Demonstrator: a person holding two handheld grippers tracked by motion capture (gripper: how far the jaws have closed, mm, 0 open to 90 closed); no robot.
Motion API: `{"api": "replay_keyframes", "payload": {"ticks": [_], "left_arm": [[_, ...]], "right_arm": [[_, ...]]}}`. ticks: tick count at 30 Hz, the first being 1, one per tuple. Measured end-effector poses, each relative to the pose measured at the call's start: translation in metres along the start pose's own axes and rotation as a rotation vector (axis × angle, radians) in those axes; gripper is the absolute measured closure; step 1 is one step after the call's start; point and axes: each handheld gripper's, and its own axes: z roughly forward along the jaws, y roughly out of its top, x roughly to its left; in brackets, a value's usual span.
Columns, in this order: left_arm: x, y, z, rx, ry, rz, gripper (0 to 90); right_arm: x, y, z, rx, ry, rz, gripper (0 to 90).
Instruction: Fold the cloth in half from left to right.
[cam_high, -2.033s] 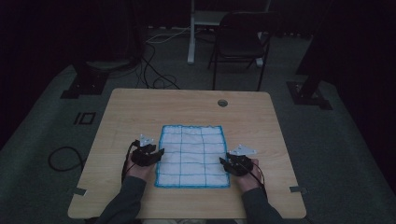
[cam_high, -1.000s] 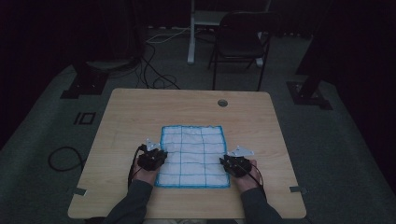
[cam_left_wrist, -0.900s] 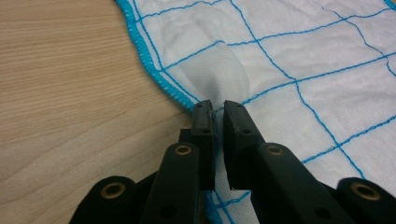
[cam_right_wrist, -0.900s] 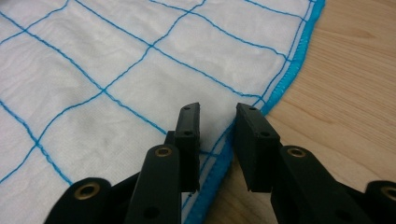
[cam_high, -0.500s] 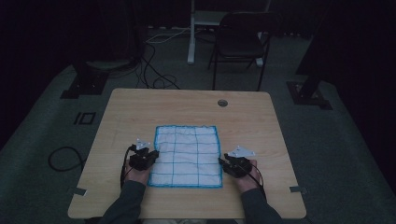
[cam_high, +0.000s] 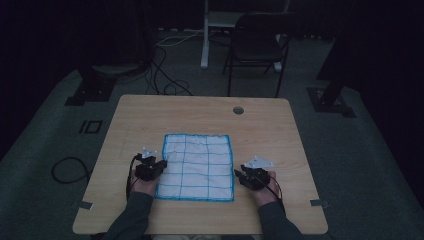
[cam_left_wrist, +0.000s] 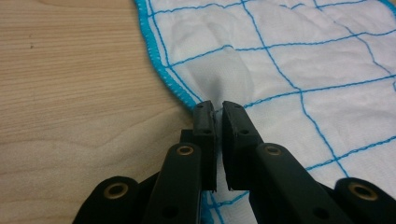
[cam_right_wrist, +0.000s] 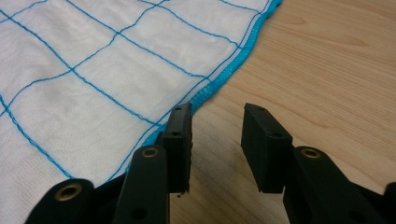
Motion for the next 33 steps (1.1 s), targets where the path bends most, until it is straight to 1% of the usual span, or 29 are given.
{"api": "replay_keyframes", "payload": {"ticks": [6,11,15,22,33], "left_arm": [[-0.001,0.004,-0.005,-0.032,-0.039,-0.009,85.9],[-0.005,0.009,-0.008,-0.050,-0.049,0.007,85.9],[-0.010,0.014,-0.012,-0.067,-0.066,0.018,85.9],[-0.022,0.026,-0.019,-0.099,-0.101,0.051,85.9],[-0.043,0.039,-0.023,-0.122,-0.142,0.103,85.9]], "right_arm": [[-0.002,0.000,-0.001,-0.002,-0.001,0.006,62.5],[-0.004,-0.001,-0.002,-0.005,-0.006,0.011,62.2],[-0.005,-0.001,-0.002,-0.003,-0.006,0.012,61.8],[-0.004,-0.001,-0.001,0.000,-0.008,0.008,61.6],[-0.005,-0.001,-0.002,-0.001,-0.009,0.010,61.5]]}}
